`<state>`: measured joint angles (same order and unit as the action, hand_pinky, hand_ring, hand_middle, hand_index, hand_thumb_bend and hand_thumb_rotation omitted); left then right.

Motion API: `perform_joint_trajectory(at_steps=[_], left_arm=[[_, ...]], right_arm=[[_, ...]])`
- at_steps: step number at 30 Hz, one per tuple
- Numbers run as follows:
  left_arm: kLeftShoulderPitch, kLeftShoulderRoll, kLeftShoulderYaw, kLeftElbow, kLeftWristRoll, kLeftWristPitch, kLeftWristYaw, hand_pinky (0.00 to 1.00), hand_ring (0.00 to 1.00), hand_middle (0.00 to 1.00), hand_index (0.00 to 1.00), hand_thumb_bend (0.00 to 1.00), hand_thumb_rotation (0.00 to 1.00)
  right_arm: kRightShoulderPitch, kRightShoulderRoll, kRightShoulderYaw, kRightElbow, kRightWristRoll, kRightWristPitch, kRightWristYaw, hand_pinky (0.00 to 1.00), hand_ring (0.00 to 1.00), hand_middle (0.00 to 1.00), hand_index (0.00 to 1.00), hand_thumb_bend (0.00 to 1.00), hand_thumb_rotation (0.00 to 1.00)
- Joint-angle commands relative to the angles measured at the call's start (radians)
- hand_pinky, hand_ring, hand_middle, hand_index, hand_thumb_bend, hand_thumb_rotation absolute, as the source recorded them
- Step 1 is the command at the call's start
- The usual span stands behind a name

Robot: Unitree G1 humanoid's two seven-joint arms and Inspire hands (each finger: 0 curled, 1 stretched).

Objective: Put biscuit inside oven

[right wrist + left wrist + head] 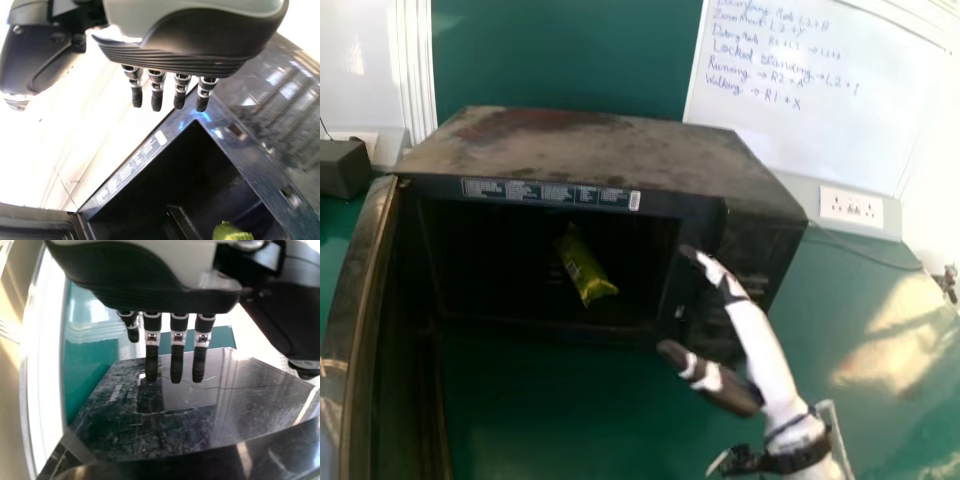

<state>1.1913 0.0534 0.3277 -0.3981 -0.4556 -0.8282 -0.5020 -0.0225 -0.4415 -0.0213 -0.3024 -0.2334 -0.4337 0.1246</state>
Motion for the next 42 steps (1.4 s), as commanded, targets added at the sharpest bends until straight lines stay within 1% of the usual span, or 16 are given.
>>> perform_joint_trajectory(at_steps=[1,5,9,11,13,14,16,17,21,24,26,28,32,34,39,42], left_arm=[[-0.011,0.007,0.009,0.011,-0.011,-0.017,-0.004,0.63,0.72,0.77,0.77,0.88,1.0],[-0.012,0.012,0.013,0.004,-0.008,-0.009,0.0,0.66,0.76,0.79,0.78,0.88,1.0],[-0.023,0.015,0.02,0.002,-0.008,-0.006,0.005,0.83,0.86,0.86,0.84,0.82,0.91],[-0.031,0.019,0.022,0.005,-0.01,-0.008,0.003,0.86,0.88,0.88,0.85,0.8,0.93],[-0.036,0.022,0.023,0.002,-0.01,-0.003,0.003,0.86,0.89,0.88,0.85,0.82,0.95],[-0.037,0.024,0.023,0.0,-0.01,0.0,0.004,0.86,0.89,0.88,0.85,0.83,0.95],[-0.038,0.027,0.025,-0.004,-0.01,0.0,0.005,0.9,0.92,0.9,0.87,0.78,0.98],[-0.039,0.029,0.027,-0.005,-0.011,-0.001,0.005,0.92,0.93,0.91,0.88,0.79,0.99],[-0.052,0.039,0.034,0.004,-0.023,-0.009,0.001,0.94,0.94,0.91,0.88,0.87,1.0],[-0.059,0.044,0.036,0.01,-0.035,-0.01,-0.004,0.92,0.92,0.9,0.88,0.93,0.98],[-0.06,0.046,0.038,0.007,-0.049,-0.01,-0.01,0.9,0.9,0.88,0.86,0.96,0.97],[-0.06,0.046,0.04,0.005,-0.063,-0.008,-0.015,0.88,0.88,0.86,0.84,0.97,0.99],[-0.067,0.036,0.047,0.003,-0.071,-0.021,-0.019,0.87,0.87,0.85,0.82,0.96,1.0],[-0.068,0.031,0.043,-0.006,-0.082,-0.027,-0.022,0.87,0.87,0.85,0.82,0.97,0.98],[-0.055,0.035,0.031,-0.034,-0.111,-0.022,-0.034,0.8,0.83,0.83,0.79,0.95,0.97],[-0.057,0.047,0.041,-0.045,-0.135,-0.01,-0.044,0.76,0.81,0.8,0.77,0.96,0.98]], right_arm=[[0.028,-0.011,-0.025,-0.01,0.066,-0.025,0.029,1.0,1.0,1.0,1.0,1.0,0.9],[0.087,-0.012,-0.048,-0.045,0.262,0.047,0.122,1.0,1.0,1.0,1.0,1.0,0.91],[0.144,-0.02,-0.084,-0.062,0.512,0.141,0.245,1.0,1.0,1.0,1.0,1.0,0.91],[0.159,-0.015,-0.108,-0.045,0.609,0.163,0.299,1.0,1.0,1.0,1.0,1.0,0.91],[0.167,-0.02,-0.135,-0.029,0.678,0.194,0.34,1.0,1.0,1.0,1.0,1.0,0.91],[0.174,-0.029,-0.149,-0.031,0.722,0.231,0.359,1.0,1.0,1.0,1.0,1.0,0.91],[0.184,-0.051,-0.179,-0.035,0.812,0.318,0.398,1.0,1.0,1.0,1.0,1.0,0.91],[0.189,-0.065,-0.194,-0.044,0.85,0.368,0.407,1.0,1.0,1.0,1.0,1.0,0.91],[0.197,-0.104,-0.268,-0.082,1.024,0.579,0.401,1.0,1.0,1.0,1.0,1.0,0.92],[0.19,-0.129,-0.332,-0.085,1.171,0.748,0.364,1.0,1.0,1.0,1.0,1.0,0.91],[0.182,-0.139,-0.369,-0.081,1.239,0.829,0.329,1.0,1.0,1.0,1.0,1.0,0.91],[0.176,-0.133,-0.402,-0.077,1.292,0.888,0.288,1.0,1.0,1.0,1.0,1.0,0.9],[0.154,-0.102,-0.444,-0.054,1.377,0.959,0.222,1.0,1.0,1.0,1.0,1.0,0.92],[0.137,-0.089,-0.46,-0.025,1.414,0.987,0.197,1.0,1.0,1.0,1.0,1.0,0.93],[0.101,-0.043,-0.489,0.061,1.433,1.0,0.154,1.0,1.0,1.0,1.0,1.0,0.94],[0.078,-0.03,-0.507,0.113,1.449,1.024,0.12,1.0,1.0,1.0,1.0,1.0,0.99]])
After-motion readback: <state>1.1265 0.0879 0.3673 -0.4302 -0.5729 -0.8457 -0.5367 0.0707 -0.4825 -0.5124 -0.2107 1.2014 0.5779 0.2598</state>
